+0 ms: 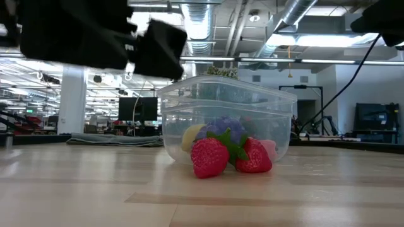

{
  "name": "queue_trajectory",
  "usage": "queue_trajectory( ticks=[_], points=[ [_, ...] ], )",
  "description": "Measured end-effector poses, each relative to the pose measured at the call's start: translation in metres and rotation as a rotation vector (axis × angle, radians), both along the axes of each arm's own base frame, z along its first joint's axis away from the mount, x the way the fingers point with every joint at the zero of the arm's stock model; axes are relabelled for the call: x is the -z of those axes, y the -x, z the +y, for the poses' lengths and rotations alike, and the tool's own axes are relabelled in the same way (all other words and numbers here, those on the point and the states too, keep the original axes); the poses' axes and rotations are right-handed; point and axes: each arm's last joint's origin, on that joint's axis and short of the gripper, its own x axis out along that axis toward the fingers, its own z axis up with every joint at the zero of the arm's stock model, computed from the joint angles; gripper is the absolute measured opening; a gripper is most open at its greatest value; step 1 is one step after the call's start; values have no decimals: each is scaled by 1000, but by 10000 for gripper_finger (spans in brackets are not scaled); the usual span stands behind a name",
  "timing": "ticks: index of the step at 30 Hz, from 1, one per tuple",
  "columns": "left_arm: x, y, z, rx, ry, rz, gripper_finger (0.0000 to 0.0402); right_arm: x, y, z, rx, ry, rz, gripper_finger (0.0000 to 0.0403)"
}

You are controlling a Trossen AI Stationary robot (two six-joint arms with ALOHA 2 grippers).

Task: Pick and placing Produce into tupperware
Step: Put the red strawberry into the transparent bin

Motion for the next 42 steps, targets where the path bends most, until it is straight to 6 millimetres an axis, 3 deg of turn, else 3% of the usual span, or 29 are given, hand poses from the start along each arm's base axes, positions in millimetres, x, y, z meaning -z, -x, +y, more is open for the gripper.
queue_trajectory(
  ticks=[4,12,22,34,42],
  points=[
    [18,-7,-3,4,19,2,231,7,-2,5,-4,10,8,132],
    [27,-13,-6,-1,32,-45,231,23,-8,13,-20,25,39,132],
    [37,-14,6,-133,-39,16,231,25,-9,15,-21,18,34,132],
    [32,-15,4,-109,-52,-25,231,25,-9,15,-20,19,35,132],
    [1,-4,-2,-116,-113,-88,231,26,-9,15,-21,23,38,132]
  ],
)
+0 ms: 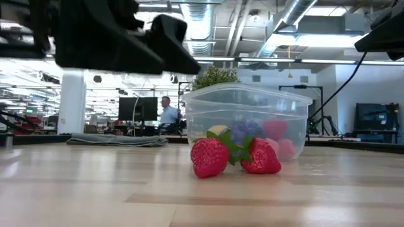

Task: Pick and placing Produce into tupperware
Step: Put the red strawberry into the transparent bin

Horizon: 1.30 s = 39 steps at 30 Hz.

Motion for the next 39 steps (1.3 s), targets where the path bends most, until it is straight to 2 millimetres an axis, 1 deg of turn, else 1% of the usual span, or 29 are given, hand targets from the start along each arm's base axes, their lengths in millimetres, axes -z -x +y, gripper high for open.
queue_trajectory(
  ticks=[3,7,10,13,16,19,23,28,31,34,37,39],
  points=[
    [-10,6,1,-28,-26,6,231,0,0,0,0,0,0,132],
    [-9,10,-1,-102,-50,36,231,0,0,0,5,1,-2,132],
    [-3,13,-11,-122,-72,32,231,0,-2,-2,12,0,-3,132],
    [3,20,-23,-133,-156,17,230,0,-4,-4,24,2,-1,132],
    [2,25,-35,-123,-232,-3,219,0,-7,-6,32,15,1,132],
    [-2,27,-42,-114,-267,-32,204,0,-9,-8,43,17,2,132],
    [-5,24,-42,-86,-274,-19,189,0,-11,-9,49,8,-3,132],
    [-4,21,-39,-69,-240,2,185,-1,-9,-6,36,-3,-11,132],
    [3,17,-40,-69,-245,19,187,-1,-7,-4,26,-4,-12,132],
    [12,6,-47,-54,-280,36,187,-2,-7,-4,25,-8,-14,132],
    [21,-6,-54,-53,-358,81,187,-2,-7,-4,24,-8,-15,132],
    [22,-12,-57,-61,-399,100,187,-2,-6,-3,20,-8,-15,132]
  ],
)
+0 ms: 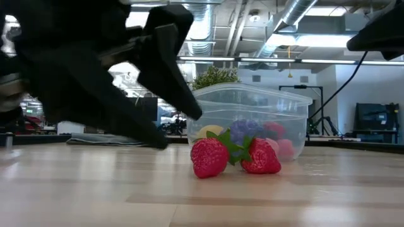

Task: Pick and placing Produce into tupperware
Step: Put the red strawberry into the transparent bin

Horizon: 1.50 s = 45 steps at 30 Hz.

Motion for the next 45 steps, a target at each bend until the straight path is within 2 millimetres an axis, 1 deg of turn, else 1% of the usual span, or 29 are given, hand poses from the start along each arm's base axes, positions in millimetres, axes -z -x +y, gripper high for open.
queue_trajectory(
  ticks=[3,10,18,23,31,45],
  points=[
    [-4,-8,-2,-25,-15,-9,187,0,2,2,-9,0,0,132],
    [-5,-12,3,-48,-26,-7,187,0,6,5,-29,0,-1,132],
    [-7,-17,6,-57,3,8,187,0,7,6,-31,0,-2,132],
    [-4,-19,10,-68,17,23,187,0,7,6,-28,-4,-3,132],
    [6,-22,13,-71,38,54,187,0,6,5,-23,-15,-4,132],
    [7,-27,23,-88,104,82,187,0,6,5,-23,-16,-5,132]
  ],
)
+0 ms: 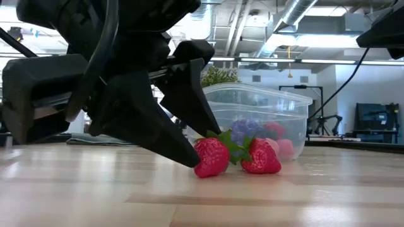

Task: Pick and placing Produce into tupperware
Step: Put the red strawberry into the transparent bin

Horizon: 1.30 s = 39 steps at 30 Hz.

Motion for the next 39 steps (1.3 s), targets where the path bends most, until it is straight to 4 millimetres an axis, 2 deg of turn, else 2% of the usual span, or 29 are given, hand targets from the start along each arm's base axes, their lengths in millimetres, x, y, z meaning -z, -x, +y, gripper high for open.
queue_trajectory(
  ticks=[12,19,29,39],
  points=[
    [3,1,2,40,52,62,187,0,0,0,0,0,0,132],
    [6,7,3,-11,52,137,187,0,0,0,0,0,0,132],
    [5,8,-2,30,57,118,187,0,0,0,1,-7,0,132],
    [1,3,-3,94,152,90,194,0,0,0,1,-10,1,132]
  ],
)
